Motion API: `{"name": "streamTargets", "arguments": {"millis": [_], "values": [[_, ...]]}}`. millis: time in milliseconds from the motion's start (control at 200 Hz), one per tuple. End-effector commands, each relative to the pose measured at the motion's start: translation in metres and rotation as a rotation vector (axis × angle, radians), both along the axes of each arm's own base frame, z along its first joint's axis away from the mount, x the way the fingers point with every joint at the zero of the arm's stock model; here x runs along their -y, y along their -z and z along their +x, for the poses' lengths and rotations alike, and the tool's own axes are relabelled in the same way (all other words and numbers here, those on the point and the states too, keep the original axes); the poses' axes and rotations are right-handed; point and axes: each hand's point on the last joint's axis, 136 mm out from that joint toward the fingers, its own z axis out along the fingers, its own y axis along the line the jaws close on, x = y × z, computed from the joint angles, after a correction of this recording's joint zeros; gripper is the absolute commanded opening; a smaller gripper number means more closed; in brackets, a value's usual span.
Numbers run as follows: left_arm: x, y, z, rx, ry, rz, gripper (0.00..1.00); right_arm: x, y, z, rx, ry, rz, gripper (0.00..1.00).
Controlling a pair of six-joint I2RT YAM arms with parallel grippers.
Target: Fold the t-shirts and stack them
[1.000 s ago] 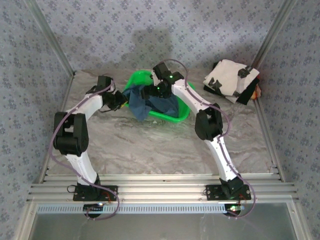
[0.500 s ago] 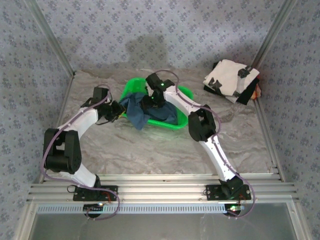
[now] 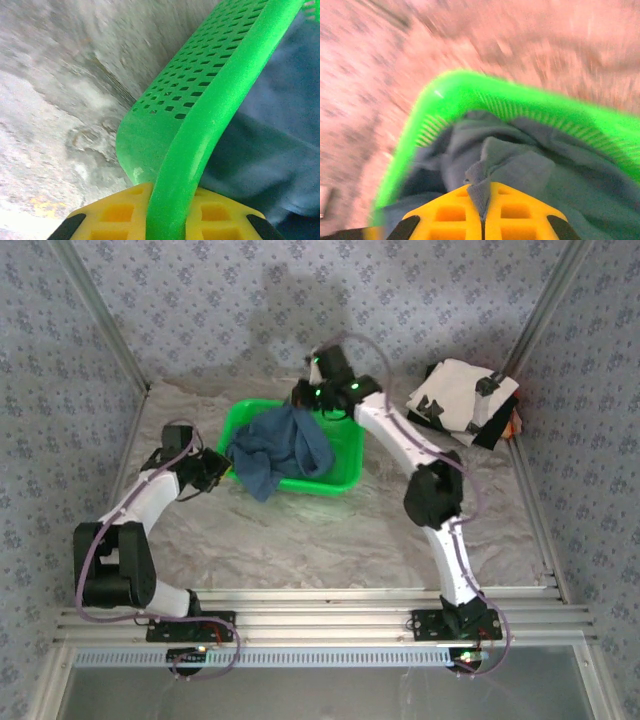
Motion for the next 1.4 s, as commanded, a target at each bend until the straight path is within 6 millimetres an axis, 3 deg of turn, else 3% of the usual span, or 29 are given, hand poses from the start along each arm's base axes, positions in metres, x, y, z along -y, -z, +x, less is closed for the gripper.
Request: {"name": "streamTargets", "arguments": {"millis": [0, 110, 230, 345, 415, 495, 545, 675, 769, 864, 914, 959, 1054, 1154, 1209, 1319, 1394], "values": [[-0.026, -0.007, -0.003, 0.009, -0.109, -0.001, 0.00, 0.045, -0.166, -0.017, 0.286, 0.083, 0.220, 0.00], [-0.055, -0.007, -0.003, 0.001, -0.224, -0.030, 0.00, 0.089, -0.254, -0.048, 0.434, 0.138, 0.334, 0.00], [-0.087, -0.009, -0.003, 0.009, -0.368, -0.080, 0.00, 0.142, -0.323, -0.085, 0.547, 0.179, 0.436, 0.00], [-0.121, -0.005, -0.010, 0.007, -0.554, -0.145, 0.00, 0.187, -0.359, -0.115, 0.574, 0.196, 0.514, 0.00], [-0.139, 0.002, -0.021, 0.001, -0.692, -0.187, 0.00, 0.200, -0.356, -0.127, 0.532, 0.197, 0.501, 0.00], [-0.154, 0.006, -0.041, -0.013, -0.871, -0.196, 0.00, 0.203, -0.332, -0.135, 0.478, 0.202, 0.425, 0.00], [-0.162, 0.008, -0.053, 0.000, -0.984, -0.208, 0.00, 0.200, -0.304, -0.134, 0.405, 0.196, 0.400, 0.00], [-0.172, 0.005, -0.080, 0.027, -1.206, -0.200, 0.00, 0.183, -0.200, -0.121, 0.159, 0.203, 0.306, 0.00], [-0.166, 0.001, -0.079, 0.043, -1.248, -0.211, 0.00, 0.161, -0.117, -0.120, -0.002, 0.164, 0.157, 0.00], [-0.156, -0.001, -0.078, 0.020, -1.267, -0.196, 0.00, 0.138, -0.057, -0.121, -0.130, 0.088, 0.047, 0.00], [-0.151, 0.001, -0.083, 0.007, -1.296, -0.196, 0.00, 0.123, -0.038, -0.120, -0.157, 0.041, 0.010, 0.00], [-0.148, 0.003, -0.084, 0.017, -1.311, -0.209, 0.11, 0.112, -0.024, -0.118, -0.169, 0.007, -0.027, 0.00], [-0.141, 0.001, -0.076, 0.067, -1.285, -0.258, 0.68, 0.095, 0.006, -0.113, -0.212, -0.049, -0.140, 0.00], [-0.133, -0.033, -0.070, 0.102, -1.132, -0.175, 0.98, 0.081, 0.030, -0.104, -0.241, -0.090, -0.230, 0.04], [-0.126, -0.058, -0.070, 0.116, -1.024, -0.089, 1.00, 0.076, 0.043, -0.101, -0.259, -0.110, -0.278, 0.09], [-0.110, -0.115, -0.063, 0.199, -0.808, 0.084, 1.00, 0.064, 0.059, -0.098, -0.301, -0.162, -0.299, 0.40], [-0.087, -0.149, -0.050, 0.267, -0.638, 0.195, 1.00, 0.058, 0.056, -0.101, -0.303, -0.210, -0.273, 0.57]]}}
